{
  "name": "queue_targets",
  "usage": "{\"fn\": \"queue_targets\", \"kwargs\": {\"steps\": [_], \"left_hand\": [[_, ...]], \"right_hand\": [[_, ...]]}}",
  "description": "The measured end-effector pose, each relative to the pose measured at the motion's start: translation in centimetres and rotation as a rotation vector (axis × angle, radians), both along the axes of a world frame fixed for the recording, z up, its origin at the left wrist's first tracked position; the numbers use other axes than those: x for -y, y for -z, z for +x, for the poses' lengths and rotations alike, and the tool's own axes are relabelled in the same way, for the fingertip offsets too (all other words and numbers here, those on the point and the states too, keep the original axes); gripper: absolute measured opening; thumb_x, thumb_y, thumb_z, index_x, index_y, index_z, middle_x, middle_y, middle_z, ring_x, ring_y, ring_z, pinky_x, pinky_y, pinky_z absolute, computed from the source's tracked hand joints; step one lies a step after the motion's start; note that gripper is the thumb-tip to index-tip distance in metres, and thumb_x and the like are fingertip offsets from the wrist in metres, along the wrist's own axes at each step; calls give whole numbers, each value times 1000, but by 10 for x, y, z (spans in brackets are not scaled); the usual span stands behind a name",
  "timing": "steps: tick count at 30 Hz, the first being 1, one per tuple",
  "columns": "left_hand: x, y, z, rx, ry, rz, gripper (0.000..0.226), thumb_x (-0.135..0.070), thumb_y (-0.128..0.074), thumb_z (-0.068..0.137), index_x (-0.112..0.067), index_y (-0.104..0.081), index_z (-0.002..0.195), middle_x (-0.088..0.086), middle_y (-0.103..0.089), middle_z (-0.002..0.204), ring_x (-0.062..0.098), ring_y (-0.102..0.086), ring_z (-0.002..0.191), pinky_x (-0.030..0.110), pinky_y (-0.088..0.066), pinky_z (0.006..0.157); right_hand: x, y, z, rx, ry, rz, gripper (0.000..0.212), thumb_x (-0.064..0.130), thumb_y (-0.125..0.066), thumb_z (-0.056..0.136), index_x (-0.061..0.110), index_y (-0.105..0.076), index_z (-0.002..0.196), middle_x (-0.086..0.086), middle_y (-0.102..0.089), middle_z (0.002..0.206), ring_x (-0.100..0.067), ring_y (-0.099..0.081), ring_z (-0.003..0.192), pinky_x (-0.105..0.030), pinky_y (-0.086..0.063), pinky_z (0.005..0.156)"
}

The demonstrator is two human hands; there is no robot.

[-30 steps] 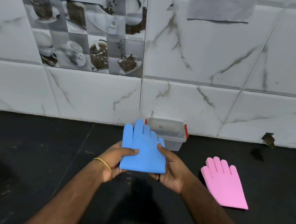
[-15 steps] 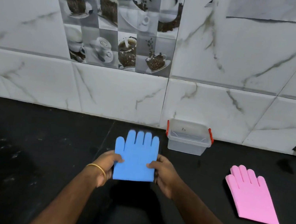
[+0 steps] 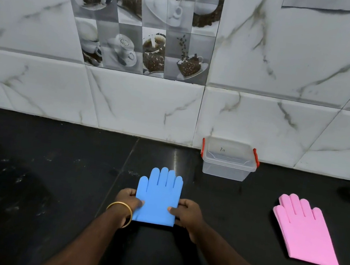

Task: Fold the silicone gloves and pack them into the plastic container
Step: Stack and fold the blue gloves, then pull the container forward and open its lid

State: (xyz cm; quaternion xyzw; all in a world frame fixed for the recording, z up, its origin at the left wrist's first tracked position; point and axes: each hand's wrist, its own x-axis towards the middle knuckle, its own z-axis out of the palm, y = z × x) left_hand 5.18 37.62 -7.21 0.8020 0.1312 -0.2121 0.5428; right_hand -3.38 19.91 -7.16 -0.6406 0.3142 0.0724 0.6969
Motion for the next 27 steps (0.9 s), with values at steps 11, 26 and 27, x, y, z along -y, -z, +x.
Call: {"fn": "queue_targets", "kwargs": {"steps": [11,26,27], "left_hand": [[12,-15,-2,118,79,408,29,-31,-77,76,-11,-65,94,12,-68,102,28,-62,89,37,-50,83],[209,-56,35,702,589,770,97,-69,-41,84,-15,1,154,11,16,162,33,8,149,55,-12,115],[220,-57,43,691,608,768,96,-69,-37,86,-15,5,154,11,18,161,33,9,149,55,-11,116]], "right_hand": [[45,-7,-13,-5,4,-107,41,16,-79,82,11,-57,116,-5,-67,89,-12,-61,71,-24,-51,61],[222,-56,22,128,26,-1262,86,57,-58,90,13,-24,155,-15,-25,161,-33,-24,149,-47,-29,118],[230,-56,31,104,13,-1262,89,61,-54,90,14,-19,157,-15,-18,164,-33,-17,152,-47,-25,120]]}}
